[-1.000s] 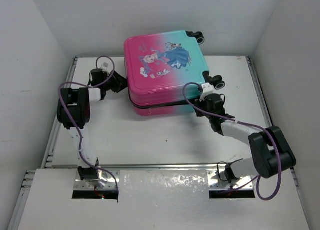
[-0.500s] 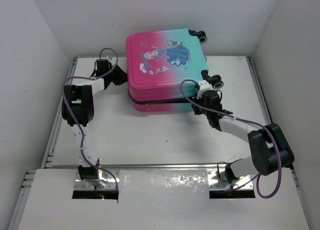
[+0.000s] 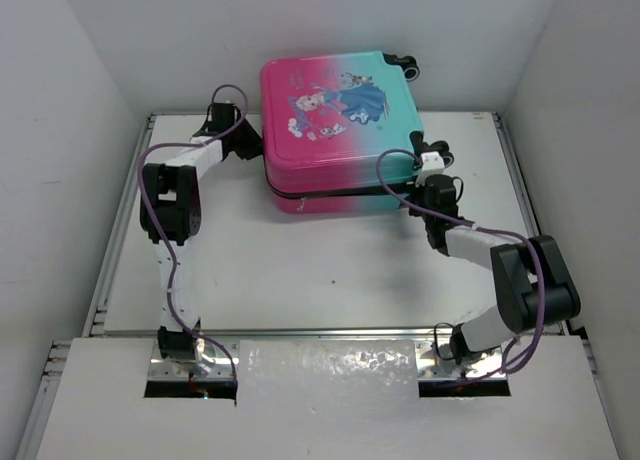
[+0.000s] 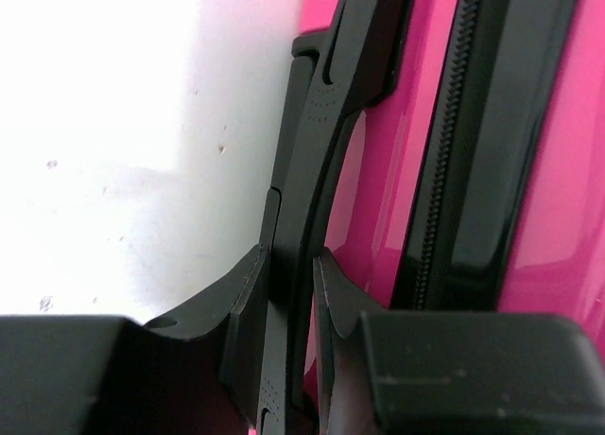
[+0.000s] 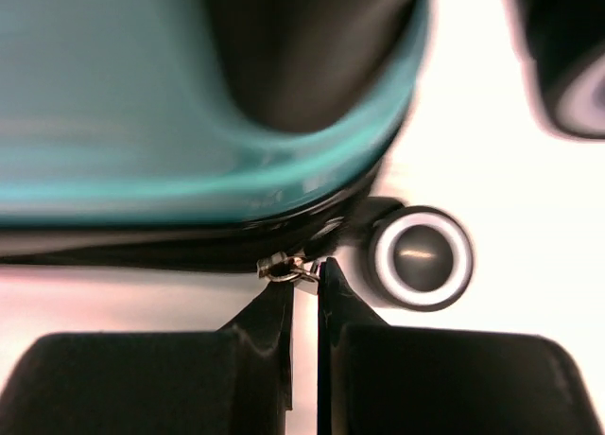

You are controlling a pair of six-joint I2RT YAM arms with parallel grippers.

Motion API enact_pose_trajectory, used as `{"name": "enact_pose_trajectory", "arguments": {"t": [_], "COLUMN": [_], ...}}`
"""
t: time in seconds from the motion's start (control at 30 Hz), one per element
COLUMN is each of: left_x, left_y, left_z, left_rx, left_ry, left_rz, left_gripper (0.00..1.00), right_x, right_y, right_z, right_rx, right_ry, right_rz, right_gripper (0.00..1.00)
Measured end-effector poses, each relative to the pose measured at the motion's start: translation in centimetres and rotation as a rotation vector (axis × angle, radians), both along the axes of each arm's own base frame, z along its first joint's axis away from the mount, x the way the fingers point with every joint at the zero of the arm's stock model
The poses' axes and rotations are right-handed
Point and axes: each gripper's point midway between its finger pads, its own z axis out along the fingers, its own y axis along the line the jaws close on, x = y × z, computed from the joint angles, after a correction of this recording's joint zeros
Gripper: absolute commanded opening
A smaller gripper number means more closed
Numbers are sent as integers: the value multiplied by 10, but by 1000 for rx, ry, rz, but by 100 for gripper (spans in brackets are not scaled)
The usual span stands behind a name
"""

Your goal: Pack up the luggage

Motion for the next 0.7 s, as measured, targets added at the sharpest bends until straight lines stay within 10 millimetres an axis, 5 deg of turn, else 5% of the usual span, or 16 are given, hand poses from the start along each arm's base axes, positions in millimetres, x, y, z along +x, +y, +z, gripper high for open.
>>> {"name": "enact_pose_trajectory", "arguments": {"t": [0.3,0.7], "left_x": [29,37], "left_y": [-11,-9], "left_z": [0,0], "left_rx": [-20,-12], "left_ry": [25,109], "left_rz": [31,44], "left_gripper": [0,0], "right_x": [47,59], "right_y": [-30,-19], "right_z": [-6,-20], "right_rx": [95,314], "right_ry": [-19,65], "right_rz": [28,309], "right_gripper": [0,0]}}
